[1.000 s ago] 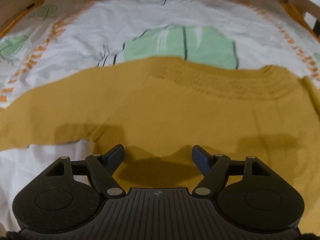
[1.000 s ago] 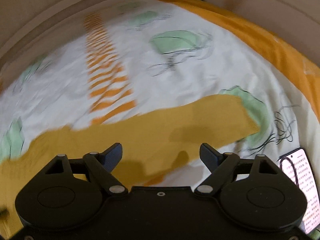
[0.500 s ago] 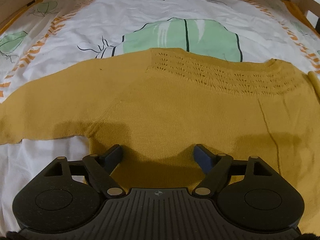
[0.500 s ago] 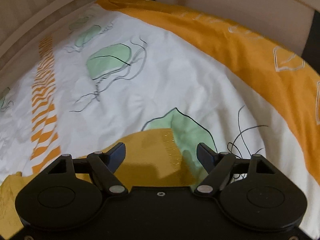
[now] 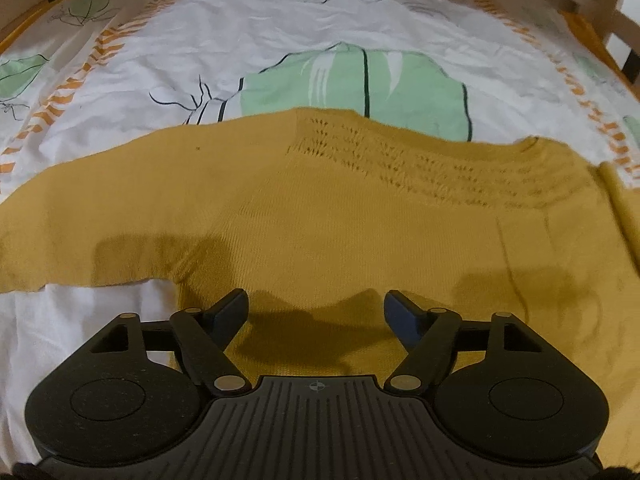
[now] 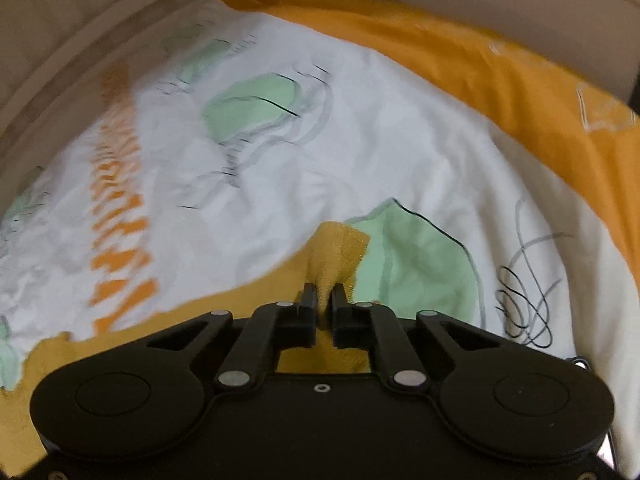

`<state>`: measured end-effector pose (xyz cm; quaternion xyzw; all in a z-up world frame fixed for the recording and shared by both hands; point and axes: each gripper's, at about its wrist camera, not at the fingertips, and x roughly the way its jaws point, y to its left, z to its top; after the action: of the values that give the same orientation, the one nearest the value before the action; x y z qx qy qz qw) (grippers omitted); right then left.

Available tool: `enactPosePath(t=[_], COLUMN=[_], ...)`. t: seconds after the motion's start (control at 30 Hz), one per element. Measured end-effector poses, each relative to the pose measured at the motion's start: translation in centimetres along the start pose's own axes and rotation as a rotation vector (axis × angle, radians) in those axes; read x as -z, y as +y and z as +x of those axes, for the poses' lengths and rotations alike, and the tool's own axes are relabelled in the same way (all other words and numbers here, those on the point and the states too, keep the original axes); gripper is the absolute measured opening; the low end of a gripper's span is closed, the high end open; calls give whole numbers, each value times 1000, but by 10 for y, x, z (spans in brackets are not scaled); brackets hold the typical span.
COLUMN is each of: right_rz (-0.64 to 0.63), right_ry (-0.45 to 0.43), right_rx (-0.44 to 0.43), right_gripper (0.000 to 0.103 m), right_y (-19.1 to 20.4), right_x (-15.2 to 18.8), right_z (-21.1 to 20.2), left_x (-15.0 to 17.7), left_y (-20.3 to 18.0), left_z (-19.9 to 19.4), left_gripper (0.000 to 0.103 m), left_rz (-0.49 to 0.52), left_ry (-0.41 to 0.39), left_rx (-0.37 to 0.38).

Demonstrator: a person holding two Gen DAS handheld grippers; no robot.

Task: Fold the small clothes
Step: 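Lift the sleeve with the right gripper, fold it across the body, release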

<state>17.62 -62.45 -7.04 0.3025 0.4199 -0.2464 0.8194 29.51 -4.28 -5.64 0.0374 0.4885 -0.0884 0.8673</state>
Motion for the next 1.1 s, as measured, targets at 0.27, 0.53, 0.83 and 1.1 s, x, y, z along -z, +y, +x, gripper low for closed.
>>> enactPosePath(t=[0.27,0.53,0.83,1.1], right_rz=[-81,-181,-314,-409], right_ry=[-67,-73,12,98], right_rx=[-151,-323,-519,-616], right_gripper=[13,13,13,13], right_y=[77,183,304,390], right_x=[-11,5,64,128], right_z=[-55,-91,-101,-80], left_x=[-12,-21,-30,-35], left_y=[9,35,65,87], left_z=[-24,-48,-68,-76], left_gripper=[74,74,74,74], left_rz=[-24,-70,-111,-144], left_ry=[-54,-86,-126,-141], left_rx=[25,53,59,40])
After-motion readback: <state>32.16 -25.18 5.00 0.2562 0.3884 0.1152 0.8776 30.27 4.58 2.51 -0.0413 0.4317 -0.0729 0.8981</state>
